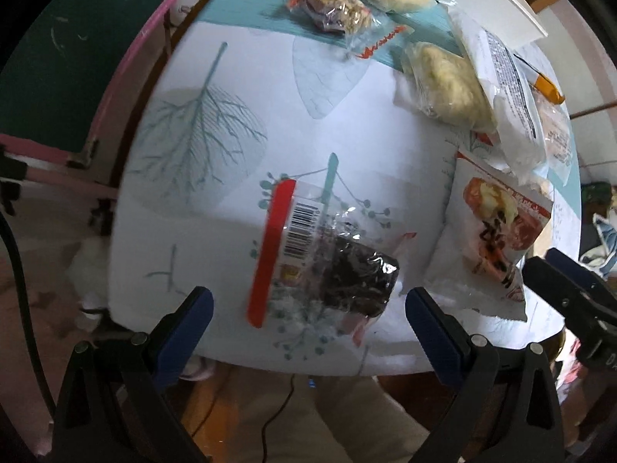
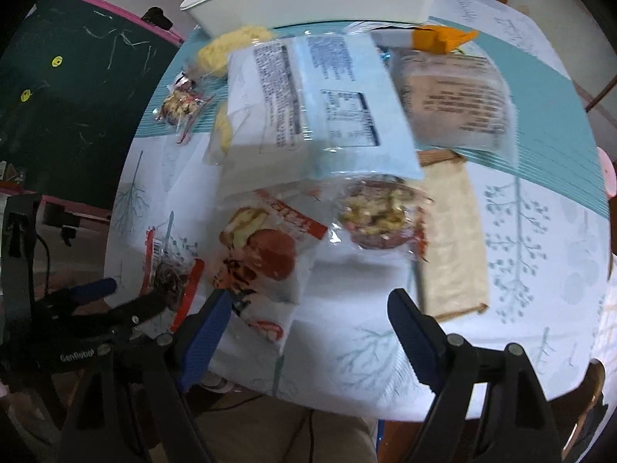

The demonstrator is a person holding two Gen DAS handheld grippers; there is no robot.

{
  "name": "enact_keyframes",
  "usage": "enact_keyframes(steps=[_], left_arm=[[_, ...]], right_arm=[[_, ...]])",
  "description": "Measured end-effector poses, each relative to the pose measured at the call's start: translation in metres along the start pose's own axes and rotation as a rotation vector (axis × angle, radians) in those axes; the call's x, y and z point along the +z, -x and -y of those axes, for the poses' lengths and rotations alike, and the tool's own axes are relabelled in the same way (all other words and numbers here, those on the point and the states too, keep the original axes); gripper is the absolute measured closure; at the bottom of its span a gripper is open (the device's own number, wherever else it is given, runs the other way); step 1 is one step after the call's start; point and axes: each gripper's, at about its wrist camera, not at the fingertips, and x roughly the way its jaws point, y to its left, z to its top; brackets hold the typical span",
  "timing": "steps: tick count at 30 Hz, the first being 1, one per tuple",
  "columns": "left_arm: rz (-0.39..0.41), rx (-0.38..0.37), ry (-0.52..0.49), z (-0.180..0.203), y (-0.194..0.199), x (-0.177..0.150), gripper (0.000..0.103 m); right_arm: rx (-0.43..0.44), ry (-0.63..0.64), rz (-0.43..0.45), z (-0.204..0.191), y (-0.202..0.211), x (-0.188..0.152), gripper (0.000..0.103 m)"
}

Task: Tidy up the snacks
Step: 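Grasp the red-striped candy bag with left gripper while right grasps red-white snack bag, then carry both bags into the white tray and open both grippers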

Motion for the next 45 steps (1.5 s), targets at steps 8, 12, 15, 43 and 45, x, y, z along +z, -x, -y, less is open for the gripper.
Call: enact_keyframes(steps=[8,12,15,43,45], left_arm=[[0.000,0.055,-0.048,0.010,-0.029,-0.008,0.004],[0.035,0.144,-0.090,0.019,-0.033,-0.013,0.018],[0.070,0.164,-0.151,0.026,-0.028,-0.018,0.041],[0.557,0.067,-0.200,0.117,0.185,0.101,0.070],[0.566,0.063,-0.211,0.128,0.192,0.132,0.070]], right_arm=[[0.080,0.016,-0.032,-0.008,-0.031,0.010,0.037],[0.171,0.004,-0.040,-0.010,-0.035,0.008,0.058],[0.174,0.033,-0.036,-0.010,-0.030,0.004,0.065],[0.097,0.162,0.352,0.040,0.151,0.073,0.076],[0.074,0.144,0.391,0.039,0.157,0.107,0.075]])
